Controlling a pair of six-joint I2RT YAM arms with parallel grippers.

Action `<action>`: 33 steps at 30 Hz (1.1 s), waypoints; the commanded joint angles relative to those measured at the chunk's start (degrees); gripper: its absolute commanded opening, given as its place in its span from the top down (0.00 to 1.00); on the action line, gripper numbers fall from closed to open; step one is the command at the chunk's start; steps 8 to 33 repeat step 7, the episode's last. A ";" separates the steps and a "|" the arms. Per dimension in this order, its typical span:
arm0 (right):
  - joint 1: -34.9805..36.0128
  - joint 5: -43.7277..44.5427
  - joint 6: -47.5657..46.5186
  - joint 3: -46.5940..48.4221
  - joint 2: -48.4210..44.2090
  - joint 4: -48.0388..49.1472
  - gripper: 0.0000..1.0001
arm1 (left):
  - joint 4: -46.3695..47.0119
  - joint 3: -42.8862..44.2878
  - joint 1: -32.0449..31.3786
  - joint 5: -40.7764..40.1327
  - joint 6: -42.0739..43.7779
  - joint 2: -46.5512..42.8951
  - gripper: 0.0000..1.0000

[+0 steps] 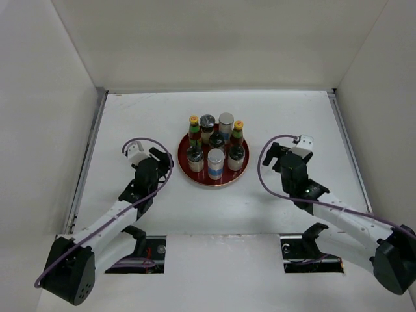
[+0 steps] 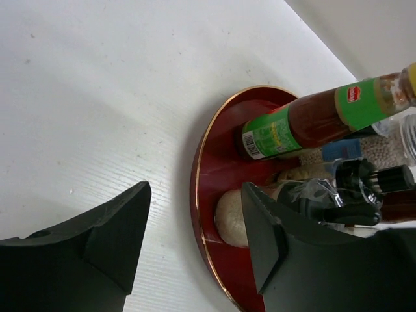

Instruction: Organize the condiment bottles

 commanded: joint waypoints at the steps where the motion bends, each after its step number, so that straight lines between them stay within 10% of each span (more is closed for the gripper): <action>1: -1.25 -0.72 2.40 -0.85 -1.30 1.76 0.00 | -4.90 3.62 -0.26 0.05 -0.85 -1.86 0.44; 33: -1.17 -1.78 2.32 -1.20 -0.86 3.43 0.00 | -7.27 6.26 -1.94 0.58 0.20 -2.21 0.37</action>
